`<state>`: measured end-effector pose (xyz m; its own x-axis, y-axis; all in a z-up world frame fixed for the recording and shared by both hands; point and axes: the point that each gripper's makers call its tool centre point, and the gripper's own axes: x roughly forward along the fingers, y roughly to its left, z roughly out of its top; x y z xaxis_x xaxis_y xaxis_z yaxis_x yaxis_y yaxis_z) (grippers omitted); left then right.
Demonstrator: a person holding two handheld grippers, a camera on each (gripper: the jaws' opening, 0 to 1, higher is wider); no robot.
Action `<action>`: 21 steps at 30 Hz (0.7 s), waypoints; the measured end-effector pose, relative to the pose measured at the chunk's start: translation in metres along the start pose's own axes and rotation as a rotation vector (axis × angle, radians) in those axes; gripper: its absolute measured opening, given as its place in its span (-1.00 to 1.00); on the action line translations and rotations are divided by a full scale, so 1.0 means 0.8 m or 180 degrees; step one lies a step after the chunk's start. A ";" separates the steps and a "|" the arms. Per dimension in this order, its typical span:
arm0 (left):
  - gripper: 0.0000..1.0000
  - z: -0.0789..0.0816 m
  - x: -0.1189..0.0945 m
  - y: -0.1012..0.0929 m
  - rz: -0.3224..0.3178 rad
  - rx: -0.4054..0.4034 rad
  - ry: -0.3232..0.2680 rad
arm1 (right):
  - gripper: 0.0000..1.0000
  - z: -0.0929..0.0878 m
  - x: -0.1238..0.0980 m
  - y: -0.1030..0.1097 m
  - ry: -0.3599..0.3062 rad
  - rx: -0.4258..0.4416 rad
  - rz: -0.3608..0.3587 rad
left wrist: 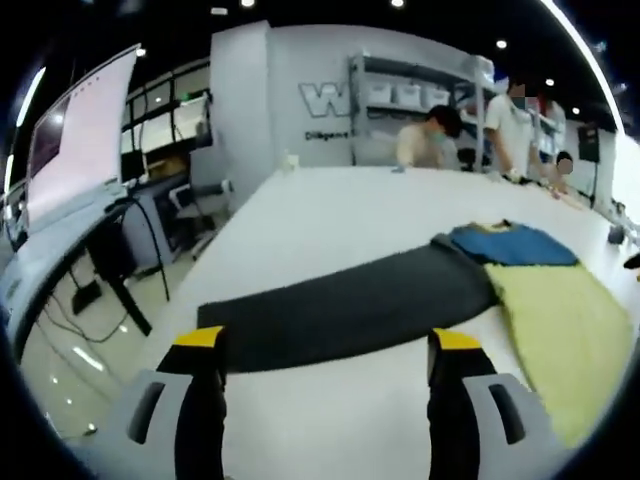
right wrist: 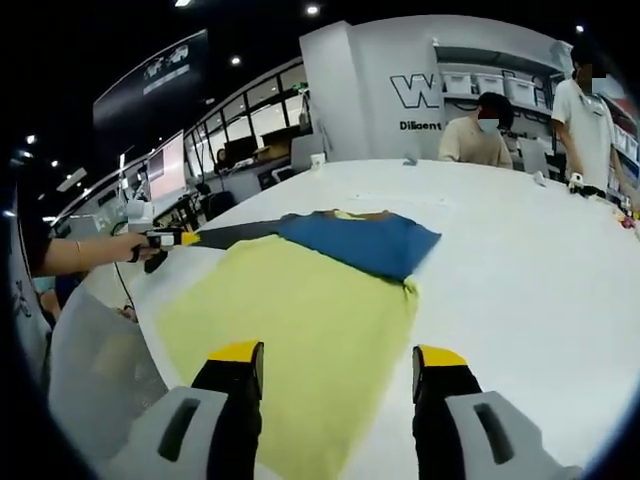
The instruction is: Fold the garment on the visible template until the final outline fits inside the template.
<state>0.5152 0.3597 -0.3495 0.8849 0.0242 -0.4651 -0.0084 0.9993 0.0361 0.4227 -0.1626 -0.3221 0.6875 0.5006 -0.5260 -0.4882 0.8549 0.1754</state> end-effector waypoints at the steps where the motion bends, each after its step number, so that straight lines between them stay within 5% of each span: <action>1: 0.56 -0.002 0.000 0.004 0.0038 -0.0010 0.0026 | 0.13 0.001 0.000 0.000 -0.0004 0.0001 -0.0001; 8: 0.40 -0.011 0.012 0.066 0.0421 -0.0380 0.0038 | 0.08 -0.005 -0.004 -0.004 0.0066 -0.0133 -0.0089; 11: 0.36 -0.021 0.015 0.073 0.0481 -0.0521 0.0111 | 0.07 -0.010 -0.007 -0.006 0.0101 -0.0126 -0.0121; 14: 0.20 -0.011 0.021 0.070 0.0358 -0.0808 -0.0130 | 0.07 -0.013 -0.010 -0.011 0.0137 -0.0223 -0.0220; 21: 0.09 -0.037 0.023 0.098 0.0659 -0.0900 0.0040 | 0.03 -0.007 -0.014 -0.012 0.0088 -0.0208 -0.0252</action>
<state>0.5170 0.4393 -0.3815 0.8451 0.2257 -0.4846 -0.3172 0.9414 -0.1148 0.4165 -0.1776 -0.3224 0.7107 0.4271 -0.5590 -0.4676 0.8805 0.0783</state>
